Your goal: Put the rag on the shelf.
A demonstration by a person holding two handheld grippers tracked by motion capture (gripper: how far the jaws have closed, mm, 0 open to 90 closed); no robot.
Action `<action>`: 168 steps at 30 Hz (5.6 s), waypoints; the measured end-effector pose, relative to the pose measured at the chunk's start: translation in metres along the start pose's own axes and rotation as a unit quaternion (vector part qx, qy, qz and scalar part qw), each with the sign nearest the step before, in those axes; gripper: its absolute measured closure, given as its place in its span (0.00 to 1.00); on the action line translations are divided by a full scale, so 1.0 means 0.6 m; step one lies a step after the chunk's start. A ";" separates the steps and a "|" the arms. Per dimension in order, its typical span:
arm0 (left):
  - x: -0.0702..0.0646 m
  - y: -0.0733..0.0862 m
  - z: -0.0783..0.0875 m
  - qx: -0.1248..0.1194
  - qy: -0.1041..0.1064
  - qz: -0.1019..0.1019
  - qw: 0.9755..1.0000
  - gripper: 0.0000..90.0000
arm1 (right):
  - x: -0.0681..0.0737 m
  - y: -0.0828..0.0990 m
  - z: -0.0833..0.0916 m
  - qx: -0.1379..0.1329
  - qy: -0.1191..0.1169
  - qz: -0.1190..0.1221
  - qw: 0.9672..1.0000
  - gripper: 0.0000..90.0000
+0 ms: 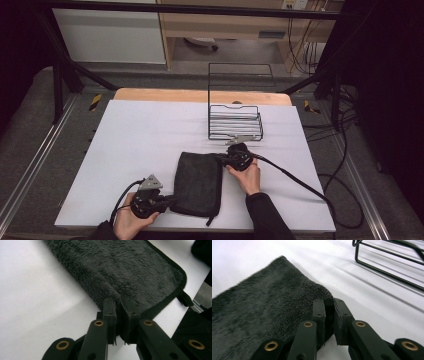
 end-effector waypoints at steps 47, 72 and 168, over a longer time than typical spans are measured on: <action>0.193 -0.144 -0.088 -0.021 -0.106 0.024 0.994 0.52 | -0.022 0.082 0.130 -0.064 0.020 -0.018 0.998 0.05; 0.182 -0.129 -0.084 -0.021 -0.089 0.016 0.996 0.86 | -0.028 0.069 0.124 -0.075 0.020 -0.025 0.997 0.08; 0.125 -0.176 0.003 -0.097 -0.072 -0.026 0.992 0.90 | 0.048 -0.043 0.061 -0.094 -0.036 -0.021 0.995 0.89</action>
Point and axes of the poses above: each handheld gripper's, and its own axes: z roughly backward along the jaws, y roughly out of its underside, x roughly to its left, the point moved 6 cm from there along -z, roughly forward along the jaws, and after that the axes turned 9 degrees about -z, right-handed, at the moved point
